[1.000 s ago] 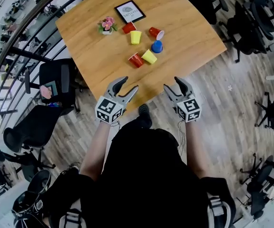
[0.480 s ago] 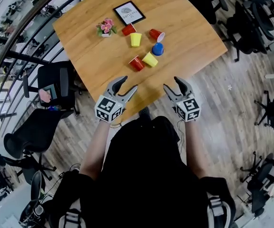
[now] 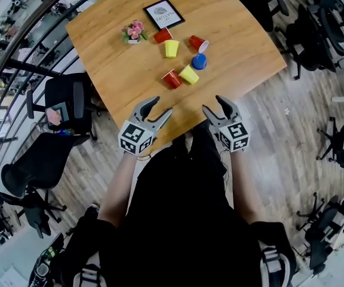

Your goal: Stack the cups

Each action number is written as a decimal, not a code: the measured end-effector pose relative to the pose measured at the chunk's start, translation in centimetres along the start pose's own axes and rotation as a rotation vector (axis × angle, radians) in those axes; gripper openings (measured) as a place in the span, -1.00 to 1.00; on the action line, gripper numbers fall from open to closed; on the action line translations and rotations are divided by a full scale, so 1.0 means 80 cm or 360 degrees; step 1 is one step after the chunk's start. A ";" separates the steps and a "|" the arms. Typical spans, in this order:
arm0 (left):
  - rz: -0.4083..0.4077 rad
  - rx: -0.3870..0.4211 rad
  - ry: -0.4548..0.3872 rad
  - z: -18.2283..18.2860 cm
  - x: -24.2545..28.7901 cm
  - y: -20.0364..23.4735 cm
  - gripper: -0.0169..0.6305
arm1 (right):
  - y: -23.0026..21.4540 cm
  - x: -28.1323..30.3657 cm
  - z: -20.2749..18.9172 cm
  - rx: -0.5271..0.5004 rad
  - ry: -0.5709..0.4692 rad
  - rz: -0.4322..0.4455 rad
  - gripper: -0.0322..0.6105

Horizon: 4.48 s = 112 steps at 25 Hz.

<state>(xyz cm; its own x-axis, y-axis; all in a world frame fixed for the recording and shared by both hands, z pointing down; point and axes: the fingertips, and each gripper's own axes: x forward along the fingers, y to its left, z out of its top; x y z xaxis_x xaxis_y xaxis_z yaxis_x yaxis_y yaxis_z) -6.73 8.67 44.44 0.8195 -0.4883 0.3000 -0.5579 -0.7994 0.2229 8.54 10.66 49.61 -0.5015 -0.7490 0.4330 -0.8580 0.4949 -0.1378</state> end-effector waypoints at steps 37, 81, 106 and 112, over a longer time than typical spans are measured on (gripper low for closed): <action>0.0262 -0.0264 0.0185 -0.071 0.093 0.043 -0.21 | -0.074 0.196 -0.111 -0.0134 0.0439 0.0297 0.02; 0.0334 -0.0279 0.0191 -0.064 0.145 0.063 -0.21 | -0.080 0.198 -0.047 -0.0403 0.0420 0.0413 -0.22; 0.0575 -0.0377 0.0156 -0.068 0.122 0.069 -0.21 | -0.071 0.247 -0.043 -0.0480 0.0429 0.0479 -0.20; 0.0585 -0.0388 0.0147 -0.069 0.121 0.069 -0.21 | -0.071 0.257 -0.038 -0.0492 0.0408 0.0463 -0.20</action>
<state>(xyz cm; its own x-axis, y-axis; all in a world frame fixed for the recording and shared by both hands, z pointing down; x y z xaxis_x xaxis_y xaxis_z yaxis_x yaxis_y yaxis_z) -2.57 1.47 53.68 0.5523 -0.6822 0.4791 -0.8333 -0.4675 0.2950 3.43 -6.19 62.00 -0.6387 -0.4471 0.6262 -0.5937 0.8041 -0.0314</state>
